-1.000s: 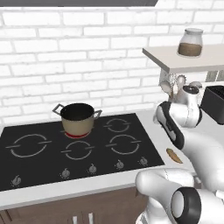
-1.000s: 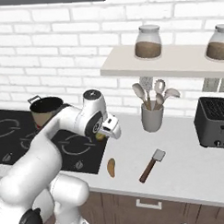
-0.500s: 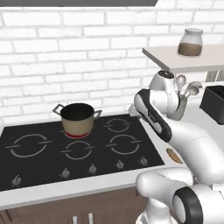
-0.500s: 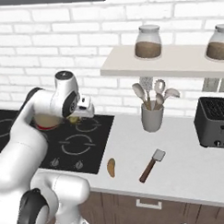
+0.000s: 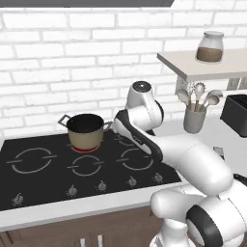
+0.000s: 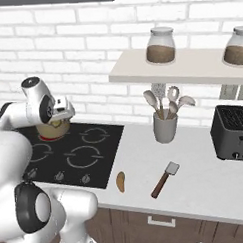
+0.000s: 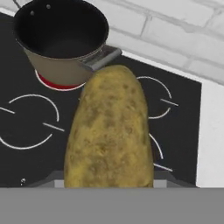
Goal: Put the sweet potato and potato in the pot. Retrieve the spatula and lightly stir the vegetables in the pot.
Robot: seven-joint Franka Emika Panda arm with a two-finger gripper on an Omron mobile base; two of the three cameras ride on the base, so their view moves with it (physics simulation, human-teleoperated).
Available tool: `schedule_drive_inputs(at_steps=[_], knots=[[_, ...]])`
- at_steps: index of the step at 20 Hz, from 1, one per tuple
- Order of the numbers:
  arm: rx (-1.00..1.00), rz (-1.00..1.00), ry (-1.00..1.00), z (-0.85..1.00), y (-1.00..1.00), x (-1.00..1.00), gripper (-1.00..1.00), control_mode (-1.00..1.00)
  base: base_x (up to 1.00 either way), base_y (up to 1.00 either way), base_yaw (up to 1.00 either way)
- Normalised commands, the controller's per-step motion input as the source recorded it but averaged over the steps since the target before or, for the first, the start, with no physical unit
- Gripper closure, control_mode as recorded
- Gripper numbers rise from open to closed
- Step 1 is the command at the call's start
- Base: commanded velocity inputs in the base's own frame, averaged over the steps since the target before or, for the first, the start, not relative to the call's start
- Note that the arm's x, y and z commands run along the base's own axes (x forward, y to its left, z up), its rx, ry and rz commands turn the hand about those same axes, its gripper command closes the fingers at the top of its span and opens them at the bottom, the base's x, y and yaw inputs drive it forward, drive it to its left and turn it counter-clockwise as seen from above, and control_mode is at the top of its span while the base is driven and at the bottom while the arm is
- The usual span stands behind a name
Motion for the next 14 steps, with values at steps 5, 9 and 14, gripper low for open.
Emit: schedule_drive_inputs(at_steps=[5,9,14], knots=[[-0.03,0.08,-0.01,0.05,0.92,0.47,1.00,-1.00,0.00,0.00,0.00],[0.00,0.05,0.00,0.09,0.70,0.59,1.00,-1.00,0.00,0.00,0.00],[0.00,0.04,-0.01,-0.01,0.33,0.53,1.00,-1.00,0.00,0.00,0.00]])
